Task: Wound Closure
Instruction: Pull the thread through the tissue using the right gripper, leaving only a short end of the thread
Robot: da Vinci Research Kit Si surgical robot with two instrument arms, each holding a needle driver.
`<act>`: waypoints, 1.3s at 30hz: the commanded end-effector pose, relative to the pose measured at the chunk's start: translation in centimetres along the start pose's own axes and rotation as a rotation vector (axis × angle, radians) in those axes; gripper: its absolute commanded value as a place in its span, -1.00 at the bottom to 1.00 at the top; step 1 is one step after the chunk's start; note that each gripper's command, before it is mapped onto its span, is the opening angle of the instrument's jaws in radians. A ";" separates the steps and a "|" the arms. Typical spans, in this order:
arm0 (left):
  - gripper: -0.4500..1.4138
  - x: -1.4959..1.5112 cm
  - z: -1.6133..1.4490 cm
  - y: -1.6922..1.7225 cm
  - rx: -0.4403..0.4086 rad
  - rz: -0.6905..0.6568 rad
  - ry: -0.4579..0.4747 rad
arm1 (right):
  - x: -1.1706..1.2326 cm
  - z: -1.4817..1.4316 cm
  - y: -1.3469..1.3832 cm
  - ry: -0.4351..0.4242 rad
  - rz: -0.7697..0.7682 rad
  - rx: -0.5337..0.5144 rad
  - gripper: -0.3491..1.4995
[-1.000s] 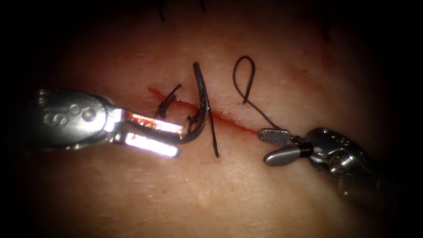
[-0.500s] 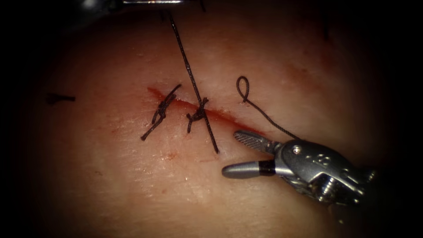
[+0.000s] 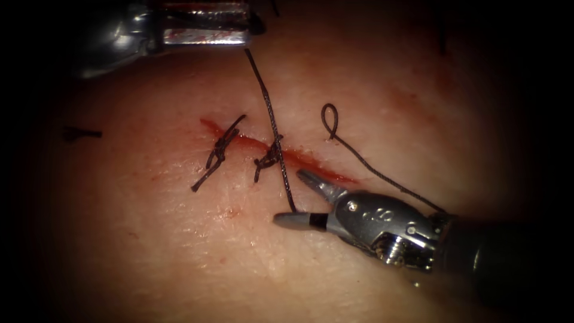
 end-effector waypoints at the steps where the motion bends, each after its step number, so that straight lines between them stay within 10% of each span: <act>1: -1.00 -0.06 0.06 0.04 -0.003 0.000 0.002 | -0.04 0.08 -0.03 -0.019 -0.010 0.006 -0.35; 4: -1.00 -0.05 0.07 0.07 -0.006 0.001 0.006 | -0.10 0.04 -0.07 -0.048 -0.053 0.040 -1.00; 16: -1.00 -0.23 0.19 0.52 -0.048 0.011 0.037 | -0.02 -0.74 -0.67 -0.038 -0.013 0.142 -1.00; 30: -1.00 -0.34 0.31 0.62 -0.079 0.010 0.036 | 1.01 -1.27 -1.66 0.001 -0.002 0.332 -1.00; 34: -1.00 -0.31 0.24 0.54 -0.078 0.003 0.026 | 0.98 -1.25 -1.40 0.000 -0.039 0.243 0.71; 39: -1.00 -0.27 0.00 0.33 -0.049 -0.003 -0.012 | 0.77 -1.24 -1.07 -0.007 -0.045 0.219 0.93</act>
